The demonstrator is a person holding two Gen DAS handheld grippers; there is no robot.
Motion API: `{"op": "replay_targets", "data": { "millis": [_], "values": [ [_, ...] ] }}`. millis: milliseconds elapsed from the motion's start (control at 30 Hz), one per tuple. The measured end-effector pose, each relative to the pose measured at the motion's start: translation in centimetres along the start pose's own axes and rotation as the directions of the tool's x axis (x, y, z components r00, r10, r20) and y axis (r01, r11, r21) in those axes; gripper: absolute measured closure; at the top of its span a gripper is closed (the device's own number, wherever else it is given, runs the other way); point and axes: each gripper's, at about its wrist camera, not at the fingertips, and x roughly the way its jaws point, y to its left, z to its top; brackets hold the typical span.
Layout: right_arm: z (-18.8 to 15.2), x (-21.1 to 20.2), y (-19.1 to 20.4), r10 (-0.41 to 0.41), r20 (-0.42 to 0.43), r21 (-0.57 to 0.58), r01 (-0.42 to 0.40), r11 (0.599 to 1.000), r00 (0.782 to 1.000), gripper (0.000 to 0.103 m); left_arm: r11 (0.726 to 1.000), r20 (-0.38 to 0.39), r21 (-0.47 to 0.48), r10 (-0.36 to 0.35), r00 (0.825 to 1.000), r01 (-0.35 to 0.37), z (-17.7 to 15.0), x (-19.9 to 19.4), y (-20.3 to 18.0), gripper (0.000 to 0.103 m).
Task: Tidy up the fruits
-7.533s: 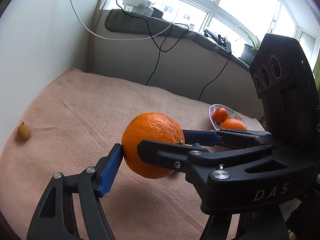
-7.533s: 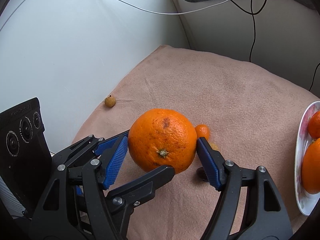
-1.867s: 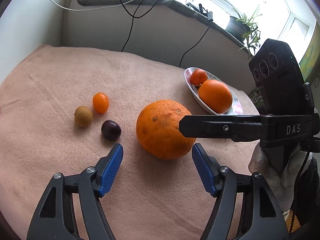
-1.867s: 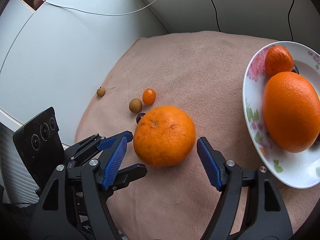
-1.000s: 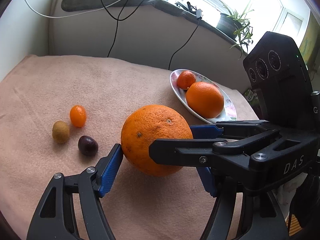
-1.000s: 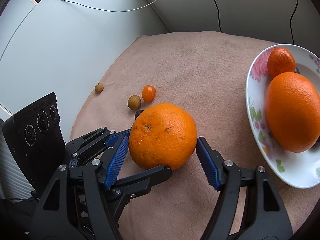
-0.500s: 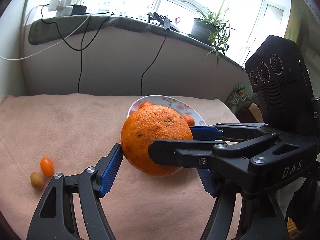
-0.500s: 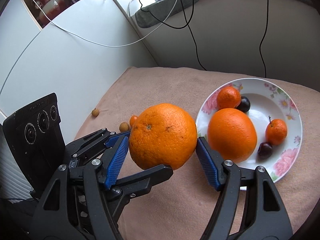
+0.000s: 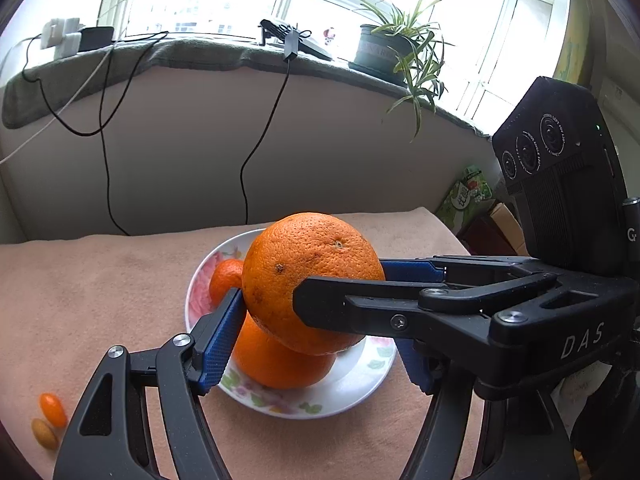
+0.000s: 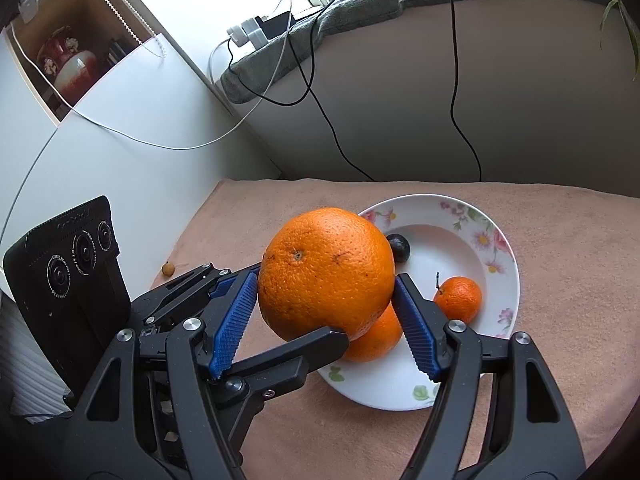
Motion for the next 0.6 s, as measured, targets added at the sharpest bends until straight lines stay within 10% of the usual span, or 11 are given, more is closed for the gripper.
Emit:
{"op": "replay_targets", "data": {
  "millis": [600],
  "values": [
    [1.4,-0.8,-3.8,-0.058,0.04,0.076,0.055,0.996,0.998,0.029,1.0,-0.005,0.013,0.014,1.0,-0.014,1.2,1.8,-0.5,0.032]
  ]
}}
